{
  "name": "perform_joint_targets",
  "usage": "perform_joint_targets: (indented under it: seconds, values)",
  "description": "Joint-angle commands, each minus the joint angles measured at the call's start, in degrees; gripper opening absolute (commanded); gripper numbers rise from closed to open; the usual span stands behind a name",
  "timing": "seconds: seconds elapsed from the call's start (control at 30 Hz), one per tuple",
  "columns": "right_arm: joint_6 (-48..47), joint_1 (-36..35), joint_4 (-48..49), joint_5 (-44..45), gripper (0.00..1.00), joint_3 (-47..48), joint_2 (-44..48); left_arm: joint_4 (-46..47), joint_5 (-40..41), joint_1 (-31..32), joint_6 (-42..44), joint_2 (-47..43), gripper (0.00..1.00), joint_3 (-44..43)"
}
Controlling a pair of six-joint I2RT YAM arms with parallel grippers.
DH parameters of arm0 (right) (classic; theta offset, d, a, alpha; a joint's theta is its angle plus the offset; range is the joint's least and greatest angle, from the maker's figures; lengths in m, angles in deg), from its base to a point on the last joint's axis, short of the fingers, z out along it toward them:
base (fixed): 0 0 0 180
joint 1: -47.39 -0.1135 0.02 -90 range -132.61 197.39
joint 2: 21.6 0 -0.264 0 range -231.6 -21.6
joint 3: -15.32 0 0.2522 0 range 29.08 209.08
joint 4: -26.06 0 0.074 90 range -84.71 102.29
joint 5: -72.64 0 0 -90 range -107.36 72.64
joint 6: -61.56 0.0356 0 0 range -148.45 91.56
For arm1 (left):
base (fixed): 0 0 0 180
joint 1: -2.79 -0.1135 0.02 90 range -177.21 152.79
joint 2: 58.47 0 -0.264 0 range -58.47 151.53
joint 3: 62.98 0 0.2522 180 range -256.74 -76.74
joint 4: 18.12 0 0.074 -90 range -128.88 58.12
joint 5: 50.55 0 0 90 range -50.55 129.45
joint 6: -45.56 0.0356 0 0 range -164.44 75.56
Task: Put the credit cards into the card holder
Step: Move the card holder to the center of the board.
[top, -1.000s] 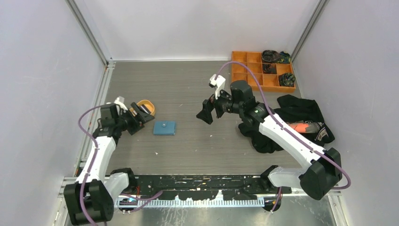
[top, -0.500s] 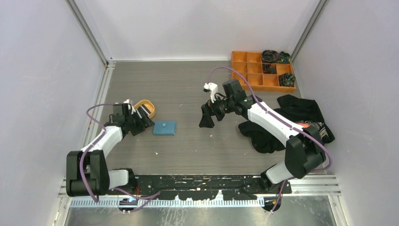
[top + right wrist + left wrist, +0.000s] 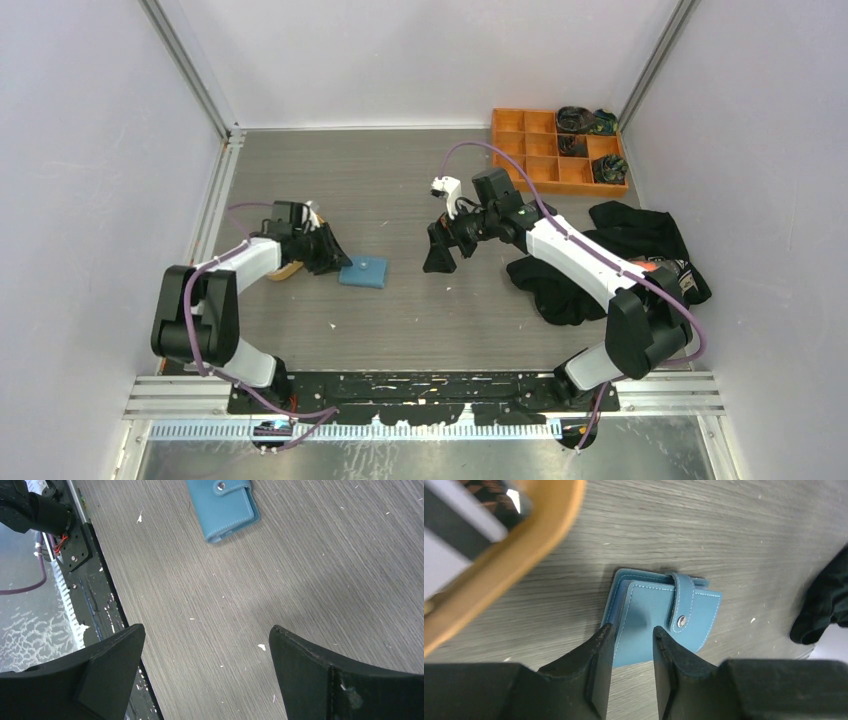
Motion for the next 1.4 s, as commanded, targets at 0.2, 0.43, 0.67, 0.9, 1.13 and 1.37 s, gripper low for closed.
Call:
perform_joint_targets:
  seconds: [0.2, 0.43, 0.67, 0.9, 1.13, 1.37]
  values:
    - [-4.5, 0.6, -2.6, -3.1, 1.00, 3.1, 2.5, -2.4, -2.5, 16.3, -4.7, 6.1, 0.32, -7.7]
    - [-30.8, 0.7, -10.0, -5.9, 0.99, -3.0, 8.1, 1.5, 3.6, 30.0, -7.8, 14.3, 0.31, -14.1]
    - [-47.5, 3.9, -10.2, -3.1, 0.99, -9.5, 7.8, 8.0, 4.4, 33.2, -9.4, 19.8, 0.30, -16.2]
    - [-23.1, 8.0, -2.2, 3.4, 0.94, 0.0, -8.9, 19.6, 10.6, 33.0, -13.1, 9.9, 0.39, -3.8]
    - [-6.0, 8.2, 0.4, 12.3, 0.93, 5.6, -16.9, 31.5, 11.5, 31.0, -17.6, 4.9, 0.52, 6.5]
    - [-1.9, 8.2, -8.2, 7.1, 0.73, 13.7, -26.6, 32.4, 10.0, 30.3, -19.0, 6.1, 0.51, 6.6]
